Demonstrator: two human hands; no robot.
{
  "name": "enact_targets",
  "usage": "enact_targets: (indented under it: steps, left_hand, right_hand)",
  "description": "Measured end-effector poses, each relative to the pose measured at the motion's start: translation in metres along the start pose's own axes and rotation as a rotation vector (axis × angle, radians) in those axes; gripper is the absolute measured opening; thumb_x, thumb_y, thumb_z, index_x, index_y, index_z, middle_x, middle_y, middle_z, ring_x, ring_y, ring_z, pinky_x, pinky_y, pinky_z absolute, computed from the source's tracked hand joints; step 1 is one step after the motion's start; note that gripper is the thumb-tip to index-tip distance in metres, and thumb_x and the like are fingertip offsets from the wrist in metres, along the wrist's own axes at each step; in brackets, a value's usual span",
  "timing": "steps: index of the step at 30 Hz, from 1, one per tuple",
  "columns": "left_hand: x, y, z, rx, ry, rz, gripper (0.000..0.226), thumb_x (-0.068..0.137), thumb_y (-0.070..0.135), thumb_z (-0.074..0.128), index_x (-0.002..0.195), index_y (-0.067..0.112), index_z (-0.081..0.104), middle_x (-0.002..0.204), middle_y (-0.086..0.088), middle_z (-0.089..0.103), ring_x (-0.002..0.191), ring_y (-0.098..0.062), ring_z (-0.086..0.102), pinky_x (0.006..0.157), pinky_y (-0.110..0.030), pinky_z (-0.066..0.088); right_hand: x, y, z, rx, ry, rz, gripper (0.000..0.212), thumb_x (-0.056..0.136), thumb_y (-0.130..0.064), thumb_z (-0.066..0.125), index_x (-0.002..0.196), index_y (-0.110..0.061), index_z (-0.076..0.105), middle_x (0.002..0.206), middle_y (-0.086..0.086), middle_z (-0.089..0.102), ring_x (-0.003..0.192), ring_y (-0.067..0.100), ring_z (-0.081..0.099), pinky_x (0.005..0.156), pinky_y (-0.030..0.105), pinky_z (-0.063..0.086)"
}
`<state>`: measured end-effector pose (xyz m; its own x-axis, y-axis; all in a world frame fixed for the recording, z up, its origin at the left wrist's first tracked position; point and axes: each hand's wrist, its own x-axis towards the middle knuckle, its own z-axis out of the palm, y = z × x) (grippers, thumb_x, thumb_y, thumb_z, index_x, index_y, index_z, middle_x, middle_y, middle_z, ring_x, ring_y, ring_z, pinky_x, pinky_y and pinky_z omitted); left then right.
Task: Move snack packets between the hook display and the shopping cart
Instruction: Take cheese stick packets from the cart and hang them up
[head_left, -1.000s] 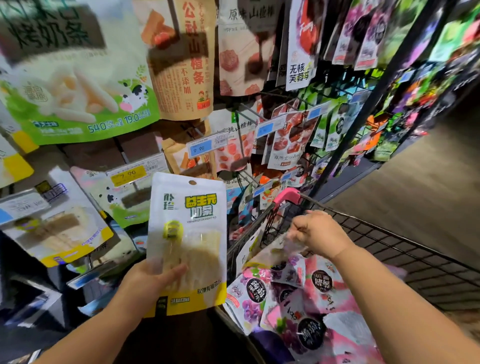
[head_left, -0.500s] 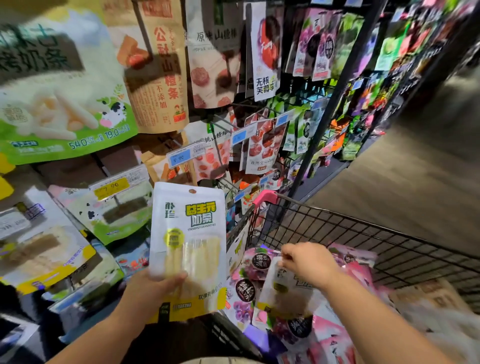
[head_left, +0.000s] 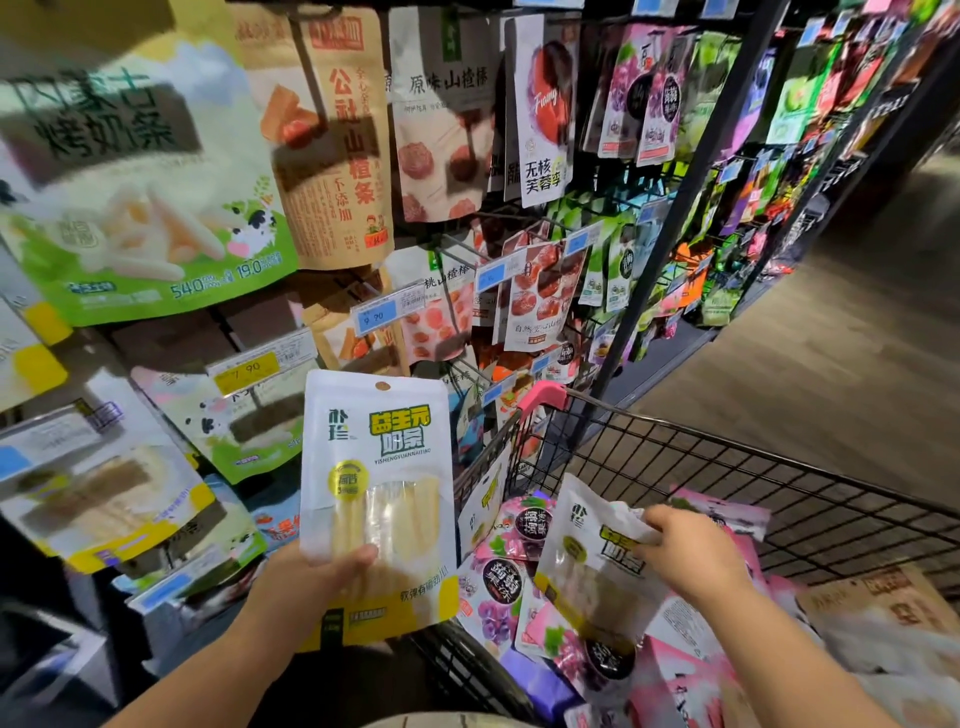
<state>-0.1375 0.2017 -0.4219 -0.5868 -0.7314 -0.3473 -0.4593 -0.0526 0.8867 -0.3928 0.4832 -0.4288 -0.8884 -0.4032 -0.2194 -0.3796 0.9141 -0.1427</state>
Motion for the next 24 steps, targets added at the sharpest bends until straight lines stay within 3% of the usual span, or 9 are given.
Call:
enact_targets:
  steps: [3, 5, 7, 11, 16, 18, 20, 22, 24]
  left_hand:
    - [-0.001, -0.002, 0.001, -0.008, 0.010, -0.001, 0.020, 0.076, 0.022, 0.079, 0.064, 0.009, 0.072, 0.060, -0.003, 0.071, 0.068, -0.025, 0.067, 0.062, -0.031, 0.045]
    - [-0.002, -0.002, 0.002, -0.022, 0.022, -0.006, 0.016, 0.075, 0.022, 0.079, 0.069, 0.009, 0.071, 0.061, -0.002, 0.070, 0.068, -0.025, 0.066, 0.062, -0.031, 0.046]
    - [-0.003, -0.001, 0.003, -0.030, 0.026, -0.018, 0.017, 0.074, 0.021, 0.080, 0.068, 0.010, 0.069, 0.062, -0.001, 0.069, 0.068, -0.025, 0.065, 0.061, -0.031, 0.045]
    - [-0.009, 0.006, 0.003, -0.064, 0.011, -0.016, 0.029, 0.063, 0.031, 0.086, 0.073, 0.012, 0.067, 0.070, -0.003, 0.069, 0.072, -0.025, 0.064, 0.061, -0.030, 0.043]
    - [-0.010, 0.017, 0.002, -0.033, -0.029, -0.025, 0.021, 0.070, 0.026, 0.084, 0.078, 0.015, 0.067, 0.068, 0.000, 0.068, 0.074, -0.022, 0.063, 0.059, -0.027, 0.045]
    - [-0.007, 0.017, -0.001, -0.034, -0.068, -0.025, 0.042, 0.053, 0.039, 0.081, 0.088, 0.017, 0.072, 0.078, -0.001, 0.074, 0.082, -0.023, 0.068, 0.070, -0.031, 0.051]
    - [-0.005, 0.017, -0.003, -0.019, -0.073, -0.007, 0.053, 0.047, 0.047, 0.079, 0.092, 0.019, 0.073, 0.085, 0.000, 0.074, 0.084, -0.020, 0.068, 0.075, -0.032, 0.051]
    - [-0.002, 0.018, -0.003, 0.004, -0.056, 0.012, 0.039, 0.059, 0.047, 0.083, 0.088, 0.022, 0.072, 0.084, 0.002, 0.074, 0.084, -0.019, 0.067, 0.076, -0.033, 0.051]
    - [-0.003, 0.022, -0.003, 0.028, -0.021, 0.037, 0.014, 0.075, 0.030, 0.081, 0.081, 0.024, 0.069, 0.078, 0.007, 0.071, 0.079, -0.014, 0.064, 0.065, -0.027, 0.046]
  right_hand:
    - [-0.004, 0.006, 0.017, 0.579, 0.034, 0.137, 0.016, 0.078, -0.018, 0.079, 0.073, -0.018, 0.064, 0.075, -0.008, 0.064, 0.073, 0.015, 0.058, 0.056, 0.025, 0.041]
    - [-0.011, 0.005, 0.032, 0.896, 0.114, 0.228, 0.016, 0.072, -0.014, 0.083, 0.080, -0.017, 0.070, 0.082, -0.005, 0.069, 0.080, 0.020, 0.063, 0.069, 0.031, 0.050]
    - [-0.021, 0.002, 0.049, 1.022, 0.121, 0.307, 0.022, 0.072, -0.012, 0.084, 0.088, -0.016, 0.069, 0.081, -0.001, 0.070, 0.077, 0.023, 0.065, 0.074, 0.037, 0.054]
    - [-0.028, -0.001, 0.076, 0.986, 0.018, 0.401, 0.018, 0.077, -0.013, 0.082, 0.077, -0.004, 0.066, 0.055, -0.005, 0.057, 0.058, 0.018, 0.053, 0.055, 0.028, 0.039]
    - [-0.009, -0.006, 0.081, 0.872, -0.029, 0.425, 0.029, 0.084, -0.029, 0.075, 0.080, -0.004, 0.061, 0.074, 0.009, 0.061, 0.077, 0.025, 0.058, 0.066, 0.033, 0.045]
    - [0.000, -0.007, 0.074, 0.843, -0.025, 0.373, 0.029, 0.086, -0.031, 0.073, 0.084, -0.003, 0.064, 0.078, 0.010, 0.063, 0.079, 0.027, 0.061, 0.069, 0.035, 0.047]
    - [0.003, -0.011, 0.061, 0.894, 0.013, 0.329, 0.016, 0.088, -0.024, 0.071, 0.080, -0.012, 0.064, 0.077, 0.007, 0.065, 0.076, 0.026, 0.059, 0.067, 0.033, 0.044]
    - [0.007, -0.014, 0.049, 0.900, 0.058, 0.279, 0.016, 0.089, -0.023, 0.069, 0.076, -0.021, 0.062, 0.080, 0.006, 0.065, 0.080, 0.026, 0.060, 0.071, 0.035, 0.047]
    - [0.008, -0.018, 0.037, 0.929, 0.088, 0.242, 0.013, 0.089, -0.025, 0.069, 0.080, -0.019, 0.063, 0.086, 0.008, 0.066, 0.084, 0.026, 0.060, 0.078, 0.038, 0.049]
